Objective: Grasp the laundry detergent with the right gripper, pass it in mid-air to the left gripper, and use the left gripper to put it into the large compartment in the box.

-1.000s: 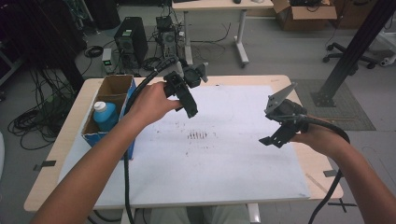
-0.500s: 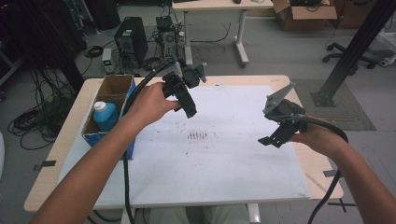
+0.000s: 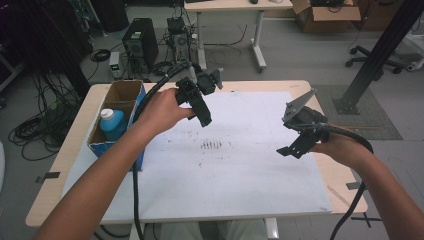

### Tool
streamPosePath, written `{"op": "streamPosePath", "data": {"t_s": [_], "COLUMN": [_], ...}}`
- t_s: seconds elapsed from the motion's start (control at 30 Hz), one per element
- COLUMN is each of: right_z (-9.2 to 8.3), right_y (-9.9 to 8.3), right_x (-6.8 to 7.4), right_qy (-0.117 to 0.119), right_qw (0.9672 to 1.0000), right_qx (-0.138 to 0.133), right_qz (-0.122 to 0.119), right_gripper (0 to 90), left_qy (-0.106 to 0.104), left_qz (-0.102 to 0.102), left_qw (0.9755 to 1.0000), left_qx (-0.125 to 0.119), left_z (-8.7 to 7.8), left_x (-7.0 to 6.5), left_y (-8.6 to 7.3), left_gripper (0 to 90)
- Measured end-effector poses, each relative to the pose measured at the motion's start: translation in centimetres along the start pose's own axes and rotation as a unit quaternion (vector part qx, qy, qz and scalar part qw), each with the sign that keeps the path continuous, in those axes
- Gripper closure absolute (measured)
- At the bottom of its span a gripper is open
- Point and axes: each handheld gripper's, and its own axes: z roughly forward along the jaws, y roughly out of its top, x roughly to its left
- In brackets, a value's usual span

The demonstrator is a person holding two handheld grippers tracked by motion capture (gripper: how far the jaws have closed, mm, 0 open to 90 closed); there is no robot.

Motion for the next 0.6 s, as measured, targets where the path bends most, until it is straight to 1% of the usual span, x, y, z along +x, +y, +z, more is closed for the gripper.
{"op": "streamPosePath", "data": {"t_s": [0.07,0.6], "right_z": [0.01,0.23], "right_y": [0.01,0.23], "right_x": [-0.01,-0.08], "right_qy": [0.000,0.002], "right_qw": [1.0000,1.0000], "right_qx": [0.001,0.000], "right_qz": [0.000,-0.003], "right_gripper": [10.3,10.4], "left_qy": [-0.001,-0.002], "left_qz": [0.003,0.002], "left_qw": [1.0000,1.0000], "left_qx": [-0.001,0.001], "left_z": [0.01,0.02], "left_x": [-0.02,0.17], "left_y": [0.02,-0.13], "left_gripper": [10.2,10.2]}}
